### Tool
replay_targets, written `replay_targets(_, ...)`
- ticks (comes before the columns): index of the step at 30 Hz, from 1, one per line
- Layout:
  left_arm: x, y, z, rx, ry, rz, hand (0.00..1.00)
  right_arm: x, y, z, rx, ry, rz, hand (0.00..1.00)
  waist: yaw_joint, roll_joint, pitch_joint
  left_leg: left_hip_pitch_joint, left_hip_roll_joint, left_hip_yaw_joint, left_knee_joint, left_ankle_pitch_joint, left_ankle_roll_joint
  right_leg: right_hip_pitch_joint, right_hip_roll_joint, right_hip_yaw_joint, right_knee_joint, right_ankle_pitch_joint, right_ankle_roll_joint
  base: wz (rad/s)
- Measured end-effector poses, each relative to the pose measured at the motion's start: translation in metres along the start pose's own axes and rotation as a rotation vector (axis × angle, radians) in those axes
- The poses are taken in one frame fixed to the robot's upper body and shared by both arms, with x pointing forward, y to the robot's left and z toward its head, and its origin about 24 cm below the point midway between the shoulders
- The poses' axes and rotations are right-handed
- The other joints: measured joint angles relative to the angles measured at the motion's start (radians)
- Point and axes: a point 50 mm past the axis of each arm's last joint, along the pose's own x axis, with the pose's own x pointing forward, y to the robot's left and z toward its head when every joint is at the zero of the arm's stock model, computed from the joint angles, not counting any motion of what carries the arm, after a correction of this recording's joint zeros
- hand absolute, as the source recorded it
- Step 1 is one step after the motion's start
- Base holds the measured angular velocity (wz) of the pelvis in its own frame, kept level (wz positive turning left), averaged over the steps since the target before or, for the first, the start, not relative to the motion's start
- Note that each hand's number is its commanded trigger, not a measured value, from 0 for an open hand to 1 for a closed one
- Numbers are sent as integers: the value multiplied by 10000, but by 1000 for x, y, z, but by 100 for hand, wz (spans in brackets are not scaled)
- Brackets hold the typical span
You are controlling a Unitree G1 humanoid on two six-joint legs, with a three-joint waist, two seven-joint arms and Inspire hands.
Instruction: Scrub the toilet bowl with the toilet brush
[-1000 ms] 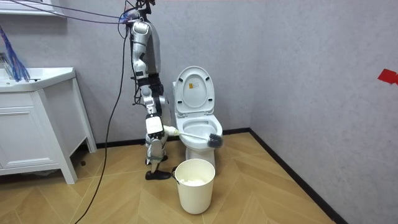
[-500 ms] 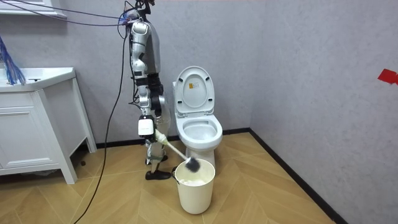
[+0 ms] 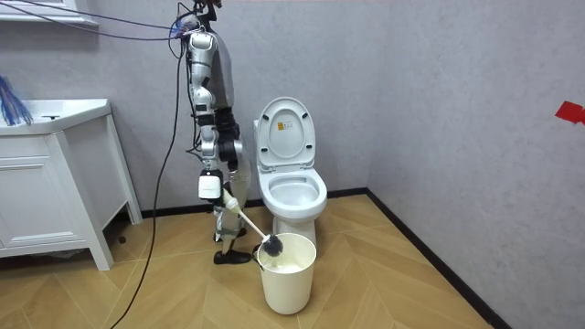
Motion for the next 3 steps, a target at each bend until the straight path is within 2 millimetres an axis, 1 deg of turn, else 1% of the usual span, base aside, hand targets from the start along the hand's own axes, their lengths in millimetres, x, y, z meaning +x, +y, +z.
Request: replay_targets(3,0,0,-2,3,46,-9,0,0,1,1,-106,91,75,0,9,-44,1,21,0,-4,-6,-20,24,19,1,-2,6,3,9,0)
